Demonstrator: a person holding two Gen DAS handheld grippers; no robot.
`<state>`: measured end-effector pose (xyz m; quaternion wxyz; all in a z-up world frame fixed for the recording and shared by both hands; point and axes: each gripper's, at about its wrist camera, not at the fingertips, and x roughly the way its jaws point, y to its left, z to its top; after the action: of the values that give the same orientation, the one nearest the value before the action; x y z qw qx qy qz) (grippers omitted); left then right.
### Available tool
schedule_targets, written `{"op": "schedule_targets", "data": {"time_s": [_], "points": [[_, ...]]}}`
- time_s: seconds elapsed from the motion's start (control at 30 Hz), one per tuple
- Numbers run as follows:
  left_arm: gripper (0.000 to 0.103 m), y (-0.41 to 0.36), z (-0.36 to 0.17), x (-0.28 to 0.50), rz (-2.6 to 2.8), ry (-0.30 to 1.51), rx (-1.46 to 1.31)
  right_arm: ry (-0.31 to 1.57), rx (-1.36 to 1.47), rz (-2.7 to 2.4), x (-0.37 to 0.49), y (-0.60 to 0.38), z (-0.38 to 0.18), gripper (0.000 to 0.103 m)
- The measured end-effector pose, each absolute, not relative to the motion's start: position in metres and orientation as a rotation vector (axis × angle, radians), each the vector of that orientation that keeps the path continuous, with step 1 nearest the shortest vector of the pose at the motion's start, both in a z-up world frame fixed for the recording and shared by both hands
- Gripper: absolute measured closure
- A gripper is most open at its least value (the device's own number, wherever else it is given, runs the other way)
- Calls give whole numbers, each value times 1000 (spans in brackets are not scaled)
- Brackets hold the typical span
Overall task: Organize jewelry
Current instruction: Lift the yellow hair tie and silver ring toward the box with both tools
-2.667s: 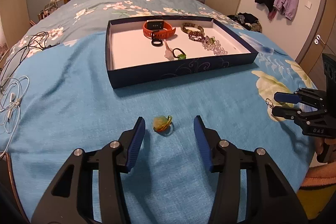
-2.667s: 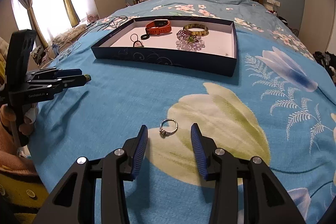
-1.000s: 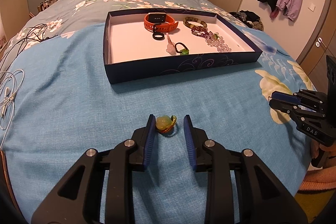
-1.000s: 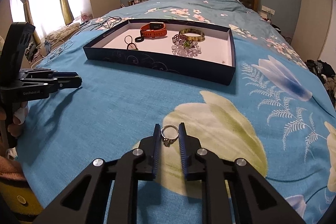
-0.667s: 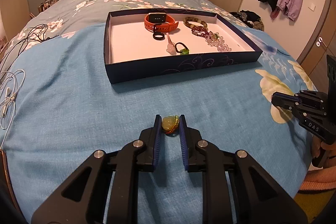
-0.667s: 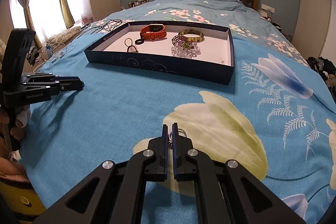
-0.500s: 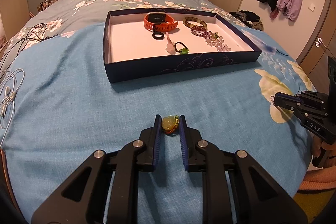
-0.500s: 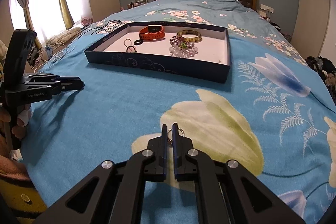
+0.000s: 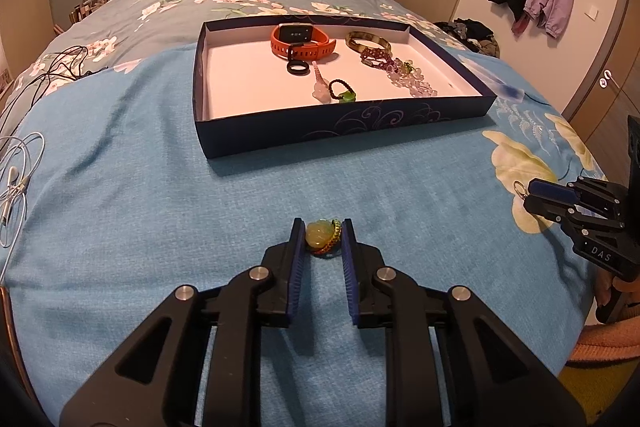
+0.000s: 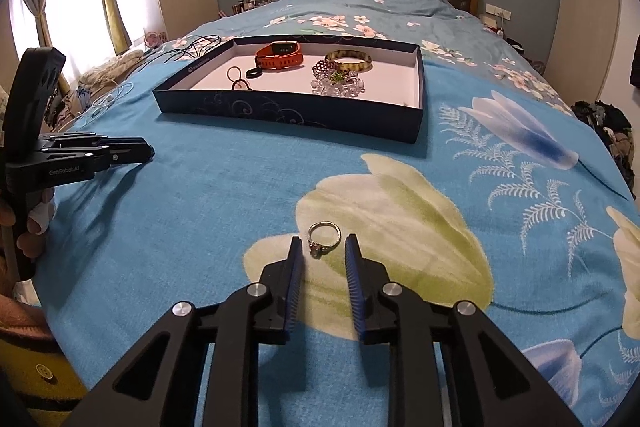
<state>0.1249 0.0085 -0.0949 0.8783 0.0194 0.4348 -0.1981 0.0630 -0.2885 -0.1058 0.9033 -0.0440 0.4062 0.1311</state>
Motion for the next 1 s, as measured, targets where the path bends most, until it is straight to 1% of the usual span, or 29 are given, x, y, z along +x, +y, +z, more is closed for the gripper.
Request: {"op": "schedule_targets", "data": {"time_s": [0.07,0.13,0.8,1.0], "points": [[86,8,-95,125,-412,906,42,835,-99,280,63,-286,-106,97],[86,9,-95,125,-414,907,37,831,-103,281,63,-284,-106,100],[86,6,-92,121,-428,893,45,755,-75,321,73,-286,-87,100],[86,2,-79,117,-445,852,51,727,-67,339,77,-284,-79,100]]}}
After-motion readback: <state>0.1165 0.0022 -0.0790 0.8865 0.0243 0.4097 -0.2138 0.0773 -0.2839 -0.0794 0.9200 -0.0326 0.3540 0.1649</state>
